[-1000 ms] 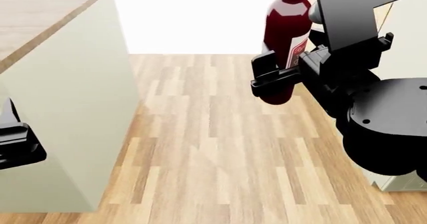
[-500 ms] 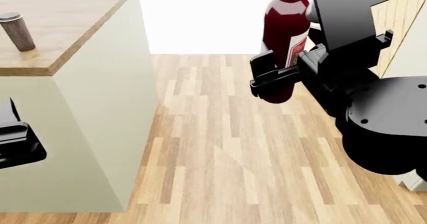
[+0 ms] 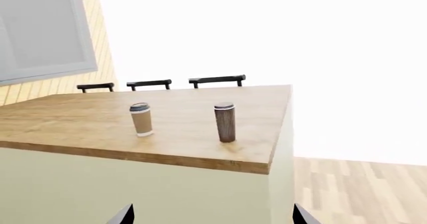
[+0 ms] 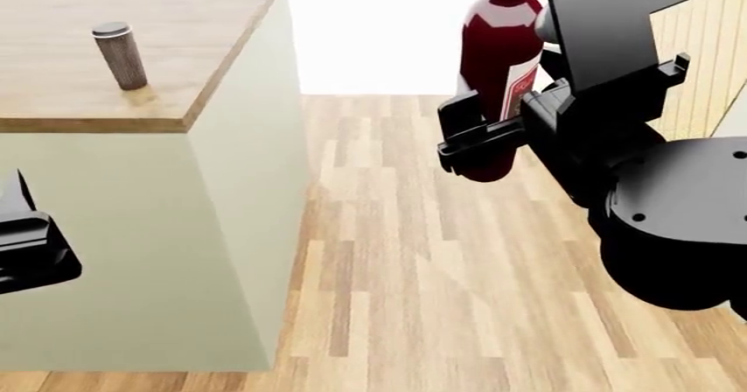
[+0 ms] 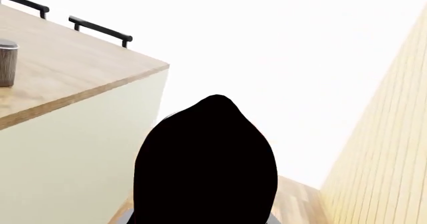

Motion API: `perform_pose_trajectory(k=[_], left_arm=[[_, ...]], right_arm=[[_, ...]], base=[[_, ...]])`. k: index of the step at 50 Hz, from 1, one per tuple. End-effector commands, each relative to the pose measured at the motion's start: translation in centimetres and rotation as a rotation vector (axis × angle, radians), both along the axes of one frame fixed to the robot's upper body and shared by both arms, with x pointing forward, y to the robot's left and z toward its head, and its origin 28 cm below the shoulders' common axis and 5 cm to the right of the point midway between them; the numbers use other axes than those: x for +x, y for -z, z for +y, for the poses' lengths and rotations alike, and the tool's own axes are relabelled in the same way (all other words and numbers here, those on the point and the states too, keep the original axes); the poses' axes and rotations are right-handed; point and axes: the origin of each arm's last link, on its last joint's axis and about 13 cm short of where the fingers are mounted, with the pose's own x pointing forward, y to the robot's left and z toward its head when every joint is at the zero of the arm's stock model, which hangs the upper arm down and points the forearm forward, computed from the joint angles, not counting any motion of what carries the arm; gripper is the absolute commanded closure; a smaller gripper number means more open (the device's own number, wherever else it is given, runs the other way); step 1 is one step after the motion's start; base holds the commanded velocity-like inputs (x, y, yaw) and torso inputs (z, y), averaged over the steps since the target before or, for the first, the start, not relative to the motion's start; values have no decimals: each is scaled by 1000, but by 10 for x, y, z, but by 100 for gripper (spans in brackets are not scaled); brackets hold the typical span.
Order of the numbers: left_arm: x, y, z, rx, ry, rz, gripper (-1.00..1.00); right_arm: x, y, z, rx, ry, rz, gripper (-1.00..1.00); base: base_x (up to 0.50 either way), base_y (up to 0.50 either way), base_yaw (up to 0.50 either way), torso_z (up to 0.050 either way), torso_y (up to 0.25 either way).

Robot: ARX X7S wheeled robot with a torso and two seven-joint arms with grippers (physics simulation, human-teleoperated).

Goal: Move the drinks to the dining counter.

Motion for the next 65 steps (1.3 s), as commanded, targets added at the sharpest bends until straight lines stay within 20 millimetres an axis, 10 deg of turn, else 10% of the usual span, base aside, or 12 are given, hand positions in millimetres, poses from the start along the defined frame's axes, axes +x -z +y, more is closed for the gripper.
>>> perform_pose_trajectory(k=[1,65], left_arm=[[0,-1,0,1,2,-3,-100],[0,-1,-1,5,3,-4,-100]], right_arm=[[0,-3,-1,-7,9,-21,100],[1,-2,-2,-36,24,-17,100]], base=[[-2,500,0,0,0],[30,500,0,0,0]])
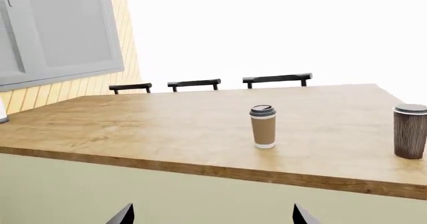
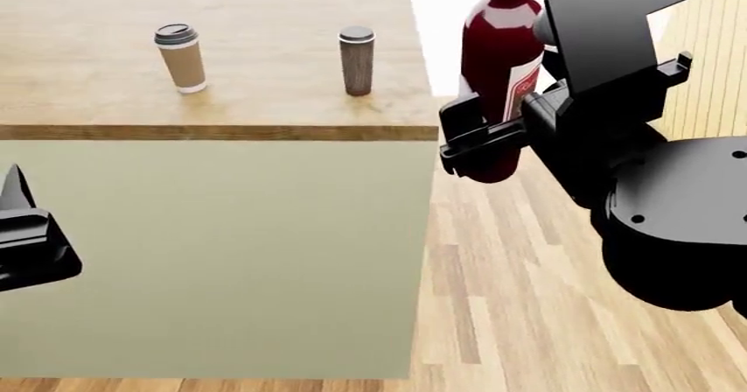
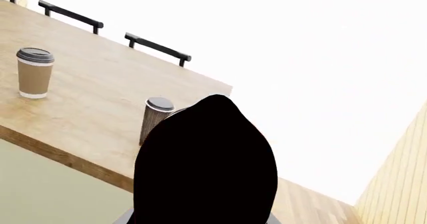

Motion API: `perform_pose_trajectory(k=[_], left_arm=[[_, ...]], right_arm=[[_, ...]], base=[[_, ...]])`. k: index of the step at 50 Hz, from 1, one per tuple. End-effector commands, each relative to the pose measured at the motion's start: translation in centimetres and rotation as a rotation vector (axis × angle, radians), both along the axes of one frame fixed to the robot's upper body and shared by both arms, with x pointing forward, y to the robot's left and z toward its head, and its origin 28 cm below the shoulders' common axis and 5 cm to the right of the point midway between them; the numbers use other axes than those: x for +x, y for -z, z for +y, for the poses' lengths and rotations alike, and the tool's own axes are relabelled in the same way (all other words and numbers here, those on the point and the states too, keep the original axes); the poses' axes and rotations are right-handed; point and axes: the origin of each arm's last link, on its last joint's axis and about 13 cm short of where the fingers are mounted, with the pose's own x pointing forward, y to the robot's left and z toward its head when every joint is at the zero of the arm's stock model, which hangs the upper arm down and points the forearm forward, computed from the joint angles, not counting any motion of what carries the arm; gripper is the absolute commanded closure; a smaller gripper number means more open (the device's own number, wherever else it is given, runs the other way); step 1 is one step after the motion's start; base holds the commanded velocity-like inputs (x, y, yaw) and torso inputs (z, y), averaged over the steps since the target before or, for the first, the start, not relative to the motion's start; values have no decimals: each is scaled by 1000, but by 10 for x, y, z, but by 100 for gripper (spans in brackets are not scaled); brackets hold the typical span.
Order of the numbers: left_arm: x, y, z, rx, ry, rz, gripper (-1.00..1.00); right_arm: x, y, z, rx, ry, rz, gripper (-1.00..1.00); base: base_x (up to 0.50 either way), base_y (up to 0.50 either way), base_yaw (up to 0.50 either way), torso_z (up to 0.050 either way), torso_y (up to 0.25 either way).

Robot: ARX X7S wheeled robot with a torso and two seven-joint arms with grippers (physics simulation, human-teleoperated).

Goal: Move the drinks to the dining counter.

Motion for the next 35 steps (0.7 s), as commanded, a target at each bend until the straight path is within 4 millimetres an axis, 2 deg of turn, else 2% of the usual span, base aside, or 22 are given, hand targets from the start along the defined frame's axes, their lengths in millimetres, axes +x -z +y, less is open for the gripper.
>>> perform_pose_trajectory(k=[1,35], left_arm=[[0,1,0,-1,0,2,-100],[1,0,0,0,1,1,-100]], right_arm=[[2,-2,-1,-15,16,-14,100],[0,-3,-3,13,27,4,100]], base=[[247,501,0,0,0],[251,501,0,0,1]])
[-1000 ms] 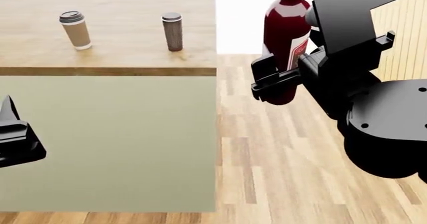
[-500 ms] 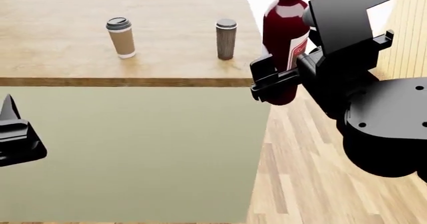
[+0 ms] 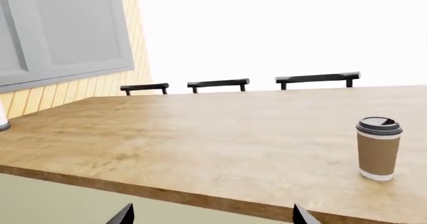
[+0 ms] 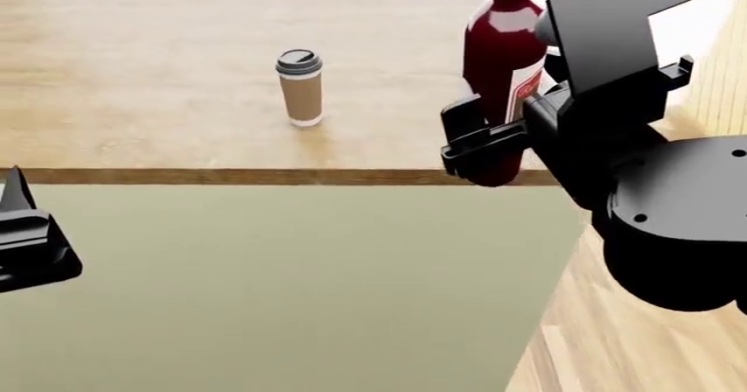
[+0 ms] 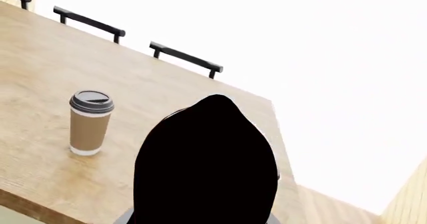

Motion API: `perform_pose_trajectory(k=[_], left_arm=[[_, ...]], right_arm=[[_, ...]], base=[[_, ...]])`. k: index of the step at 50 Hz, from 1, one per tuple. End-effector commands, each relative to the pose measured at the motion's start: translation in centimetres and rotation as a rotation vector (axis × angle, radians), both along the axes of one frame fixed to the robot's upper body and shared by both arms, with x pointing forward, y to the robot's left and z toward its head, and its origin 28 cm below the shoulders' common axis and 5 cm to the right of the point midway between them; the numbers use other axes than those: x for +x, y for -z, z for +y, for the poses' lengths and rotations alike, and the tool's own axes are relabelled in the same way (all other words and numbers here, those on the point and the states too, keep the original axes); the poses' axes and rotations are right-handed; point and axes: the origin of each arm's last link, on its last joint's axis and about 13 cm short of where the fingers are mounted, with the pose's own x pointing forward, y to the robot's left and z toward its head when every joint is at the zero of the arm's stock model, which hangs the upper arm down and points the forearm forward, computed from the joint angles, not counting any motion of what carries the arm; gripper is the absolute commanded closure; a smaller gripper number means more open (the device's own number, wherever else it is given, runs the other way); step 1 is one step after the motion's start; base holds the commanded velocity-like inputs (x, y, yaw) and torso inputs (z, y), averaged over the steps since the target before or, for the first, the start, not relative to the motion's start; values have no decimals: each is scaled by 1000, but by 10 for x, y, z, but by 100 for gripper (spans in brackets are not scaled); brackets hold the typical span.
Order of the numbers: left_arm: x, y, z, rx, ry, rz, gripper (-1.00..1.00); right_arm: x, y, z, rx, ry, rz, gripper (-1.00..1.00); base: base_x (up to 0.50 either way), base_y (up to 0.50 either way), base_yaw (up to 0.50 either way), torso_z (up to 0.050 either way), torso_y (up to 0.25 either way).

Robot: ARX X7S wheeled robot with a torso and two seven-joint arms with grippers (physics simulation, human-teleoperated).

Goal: Move the drinks to the dining counter.

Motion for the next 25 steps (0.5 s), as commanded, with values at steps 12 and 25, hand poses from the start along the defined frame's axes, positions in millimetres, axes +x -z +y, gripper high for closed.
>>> perform_pose_trajectory(k=[12,25], left_arm=[[1,-1,-1,1,3,-1,-100],[0,1,0,-2,-4,2,-100]], right_arm=[[2,-1,-4,38,20,-1,100],[8,4,-5,92,50,10,100]], base=[[394,414,0,1,1],[205,77,0,0,2]])
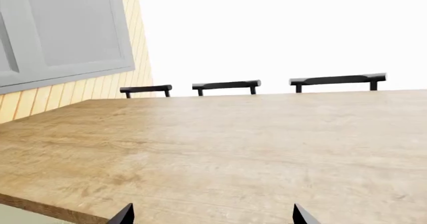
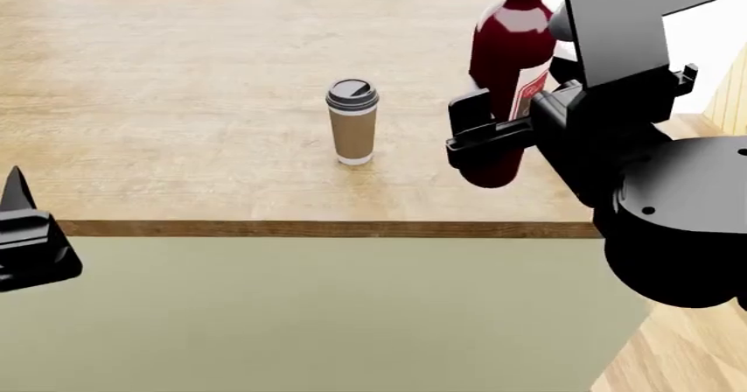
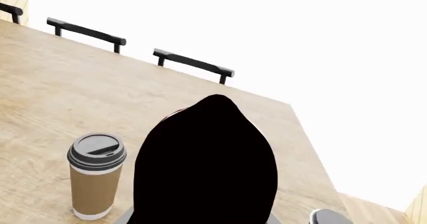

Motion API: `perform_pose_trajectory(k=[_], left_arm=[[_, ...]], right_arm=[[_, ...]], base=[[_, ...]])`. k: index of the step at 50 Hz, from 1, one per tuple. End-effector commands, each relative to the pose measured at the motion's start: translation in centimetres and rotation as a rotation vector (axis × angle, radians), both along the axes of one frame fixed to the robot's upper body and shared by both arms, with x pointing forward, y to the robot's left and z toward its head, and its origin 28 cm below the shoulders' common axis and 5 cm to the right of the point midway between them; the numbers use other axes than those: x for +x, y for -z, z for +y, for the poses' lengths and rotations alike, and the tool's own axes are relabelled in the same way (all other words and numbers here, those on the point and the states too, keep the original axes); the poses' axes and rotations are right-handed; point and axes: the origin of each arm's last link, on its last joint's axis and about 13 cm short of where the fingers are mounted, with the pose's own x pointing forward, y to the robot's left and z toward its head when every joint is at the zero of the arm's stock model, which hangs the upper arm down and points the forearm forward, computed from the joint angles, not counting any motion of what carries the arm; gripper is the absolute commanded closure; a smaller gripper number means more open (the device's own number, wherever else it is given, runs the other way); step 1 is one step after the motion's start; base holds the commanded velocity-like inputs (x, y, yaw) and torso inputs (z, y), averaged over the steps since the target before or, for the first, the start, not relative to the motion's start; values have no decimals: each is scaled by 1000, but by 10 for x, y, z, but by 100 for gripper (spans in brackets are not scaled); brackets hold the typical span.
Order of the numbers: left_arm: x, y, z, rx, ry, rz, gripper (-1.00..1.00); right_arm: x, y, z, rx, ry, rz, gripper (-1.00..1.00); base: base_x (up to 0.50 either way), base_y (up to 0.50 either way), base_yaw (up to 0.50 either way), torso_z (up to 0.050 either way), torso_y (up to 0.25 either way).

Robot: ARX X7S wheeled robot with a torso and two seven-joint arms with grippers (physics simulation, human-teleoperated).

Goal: Move the drinks to the dining counter.

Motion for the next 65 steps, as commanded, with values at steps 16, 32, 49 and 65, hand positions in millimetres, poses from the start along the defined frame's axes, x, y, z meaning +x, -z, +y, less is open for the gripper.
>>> perform_pose_trajectory(k=[16,32,49,65], left_arm=[[0,3,1,-8,0,6,-100],[0,7,2,-14,-1,13,-100],[1,10,2,-19,-2,18,-100],[0,13,2,-26,-3,22,-100]], right_arm=[[36,-1,6,44,30,10,100],[67,0,10,31,69,26,100],[90,10,14,30,74,77,100],[96,18,11,31,92,110,100]], base=[[0,0,0,0,1],[0,0,0,0,1],[0,0,0,0,0],[0,0,0,1,1]])
